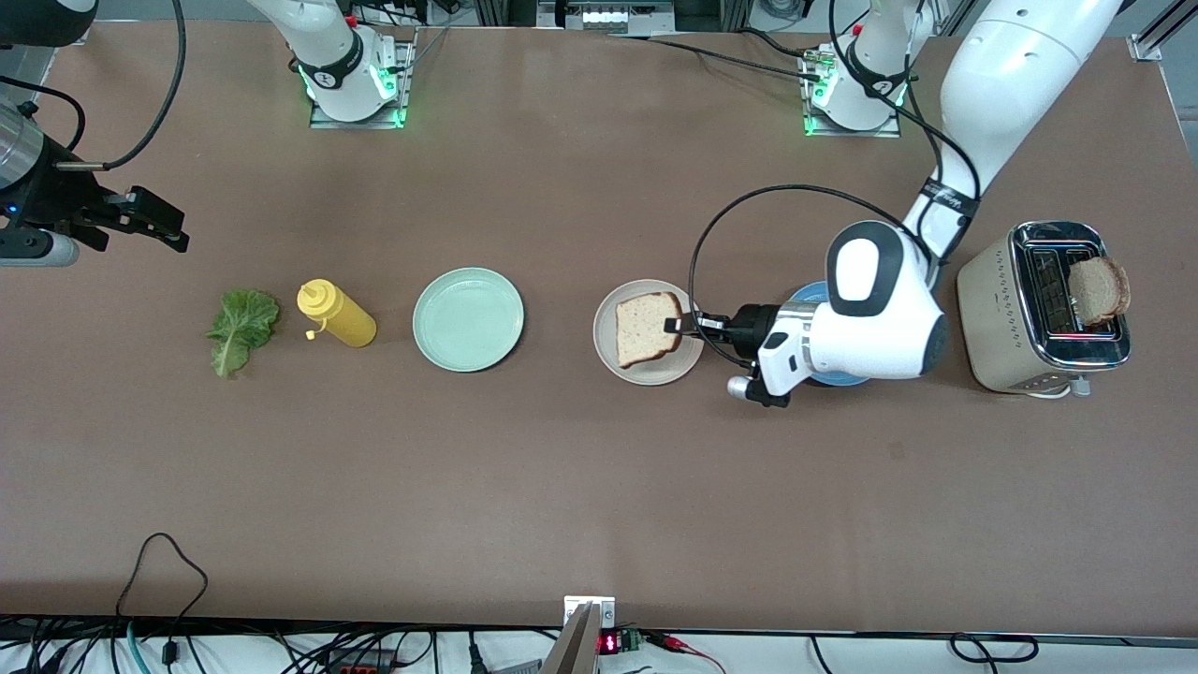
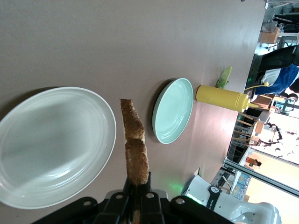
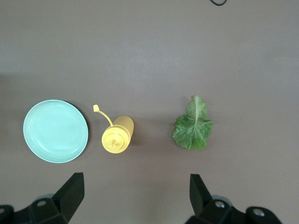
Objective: Make sandwich in beige plate with both arms
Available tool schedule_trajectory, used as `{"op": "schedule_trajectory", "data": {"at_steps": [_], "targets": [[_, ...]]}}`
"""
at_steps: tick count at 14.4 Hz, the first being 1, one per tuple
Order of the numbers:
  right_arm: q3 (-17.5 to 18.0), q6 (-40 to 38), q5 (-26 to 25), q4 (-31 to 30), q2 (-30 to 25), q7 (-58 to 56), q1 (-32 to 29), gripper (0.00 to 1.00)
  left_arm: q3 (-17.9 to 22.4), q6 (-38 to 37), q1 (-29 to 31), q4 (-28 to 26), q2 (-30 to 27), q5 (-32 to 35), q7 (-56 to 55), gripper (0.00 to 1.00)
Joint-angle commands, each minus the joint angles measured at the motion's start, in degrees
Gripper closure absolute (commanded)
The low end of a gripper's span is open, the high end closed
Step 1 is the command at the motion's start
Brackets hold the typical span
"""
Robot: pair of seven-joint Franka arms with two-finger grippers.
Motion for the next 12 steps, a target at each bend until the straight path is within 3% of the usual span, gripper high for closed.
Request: {"op": "schedule_trajectory", "data": {"at_steps": [1, 4, 12], "targets": [[0.26, 0.68, -0.21, -1.33, 0.08, -0.36, -0.32, 0.0, -0.27, 2.54, 0.99, -3.38, 1.32, -5.08, 9.38, 1.0], [0.26, 0.68, -0.29, -1.42, 0.26, -0.36, -0.23, 0.0, -0.27, 4.84, 0.81, -6.73, 1.59, -10.46, 16.87, 1.0], [0.35, -1.42, 0.41, -1.51, 2.02, -4.57, -0.23, 0.0, -0.27, 4.93, 1.51, -9.19, 4.4, -13.19, 25.68, 1.0]]}}
